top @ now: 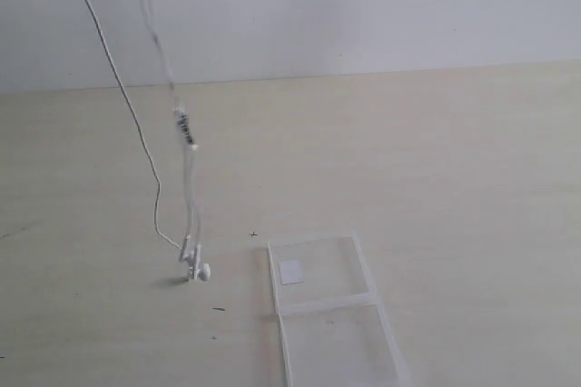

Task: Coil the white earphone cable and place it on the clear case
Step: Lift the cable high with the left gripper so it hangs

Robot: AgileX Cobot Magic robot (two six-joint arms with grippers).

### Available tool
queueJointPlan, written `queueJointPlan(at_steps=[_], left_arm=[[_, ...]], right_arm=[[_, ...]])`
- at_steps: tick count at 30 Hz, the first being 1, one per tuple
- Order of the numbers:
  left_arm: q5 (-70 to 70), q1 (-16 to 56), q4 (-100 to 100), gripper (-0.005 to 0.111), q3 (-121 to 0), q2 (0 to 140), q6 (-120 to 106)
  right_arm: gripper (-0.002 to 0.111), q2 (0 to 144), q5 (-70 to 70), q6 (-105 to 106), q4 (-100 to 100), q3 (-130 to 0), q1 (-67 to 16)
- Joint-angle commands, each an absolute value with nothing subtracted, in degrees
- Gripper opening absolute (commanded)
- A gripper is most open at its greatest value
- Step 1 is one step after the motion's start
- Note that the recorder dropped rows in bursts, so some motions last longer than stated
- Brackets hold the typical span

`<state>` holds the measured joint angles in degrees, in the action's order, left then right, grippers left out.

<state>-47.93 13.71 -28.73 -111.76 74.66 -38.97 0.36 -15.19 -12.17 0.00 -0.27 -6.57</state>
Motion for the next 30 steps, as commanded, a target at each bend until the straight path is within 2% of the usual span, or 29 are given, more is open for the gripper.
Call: queueJointPlan(at_steps=[1, 17, 30], left_arm=[[-49.3, 13.9, -29.7, 0.000, -112.3, 72.8, -41.0], [-54.3, 13.9, -30.4, 0.000, -112.3, 71.8, -58.5], [-57.9, 13.9, -30.2, 0.000, -115.1, 71.7, -62.7]], right_arm=[[0.000, 0.0, -15.1, -12.0, 0.0, 0.0, -6.3], [0.000, 0.0, -15.1, -12.0, 0.0, 0.0, -6.3], [0.000, 0.0, -14.3, -10.5, -1.6, 0.0, -6.3]])
